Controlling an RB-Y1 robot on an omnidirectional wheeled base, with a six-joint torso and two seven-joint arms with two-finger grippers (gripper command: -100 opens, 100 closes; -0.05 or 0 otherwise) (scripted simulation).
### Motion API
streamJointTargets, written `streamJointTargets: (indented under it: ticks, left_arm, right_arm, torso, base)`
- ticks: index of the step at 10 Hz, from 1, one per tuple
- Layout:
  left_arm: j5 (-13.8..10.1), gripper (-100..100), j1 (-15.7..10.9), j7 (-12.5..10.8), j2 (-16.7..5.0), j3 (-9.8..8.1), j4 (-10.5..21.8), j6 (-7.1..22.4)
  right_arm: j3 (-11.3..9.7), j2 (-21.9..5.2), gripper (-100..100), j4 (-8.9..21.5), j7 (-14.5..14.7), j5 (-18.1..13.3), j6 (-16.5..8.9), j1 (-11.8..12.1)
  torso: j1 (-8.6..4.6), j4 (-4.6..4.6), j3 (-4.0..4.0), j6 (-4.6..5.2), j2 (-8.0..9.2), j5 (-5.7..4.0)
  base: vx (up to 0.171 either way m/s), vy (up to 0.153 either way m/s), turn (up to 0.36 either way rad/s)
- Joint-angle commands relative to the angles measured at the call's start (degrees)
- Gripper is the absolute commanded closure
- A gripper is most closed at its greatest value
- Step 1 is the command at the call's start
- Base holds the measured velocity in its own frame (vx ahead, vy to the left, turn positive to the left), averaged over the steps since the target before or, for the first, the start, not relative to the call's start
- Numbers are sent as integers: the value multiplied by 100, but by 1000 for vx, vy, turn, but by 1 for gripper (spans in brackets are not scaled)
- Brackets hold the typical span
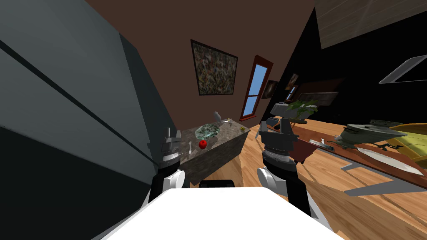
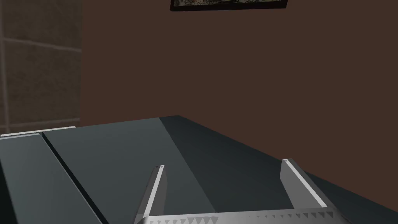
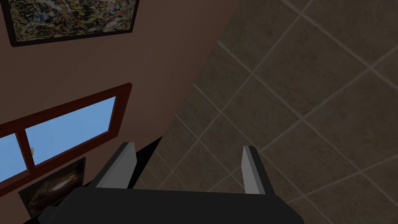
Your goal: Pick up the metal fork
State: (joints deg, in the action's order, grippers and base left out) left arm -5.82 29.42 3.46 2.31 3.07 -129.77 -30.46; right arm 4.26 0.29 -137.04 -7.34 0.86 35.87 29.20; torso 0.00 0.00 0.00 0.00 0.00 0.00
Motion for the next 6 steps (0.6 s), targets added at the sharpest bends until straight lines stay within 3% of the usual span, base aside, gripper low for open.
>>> streamJointTargets:
  ticks: [1,3,4,6]
  left_arm:
    - [-25,-100,-33,40,-271,-21,18,62]
    - [-79,-100,-108,127,-611,-75,56,198]
    - [-79,-100,-108,127,-665,-75,56,198]
    - [-158,-100,-213,251,-1046,-162,102,392]
  right_arm:
    - [0,0,0,0,0,0,0,0]
    - [0,0,0,0,0,0,0,0]
    - [0,0,0,0,0,0,0,0]
    - [0,0,0,0,0,0,0,0]
  torso:
    - [0,0,0,0,0,0]
    - [-1,1,3,0,5,0]
    - [-2,2,5,0,9,0]
    - [-3,2,4,0,7,-1]
  base:
    - [-6,-4,-3]
    - [-23,-10,-6]
    - [-20,-9,-3]
    - [-21,-16,-8]
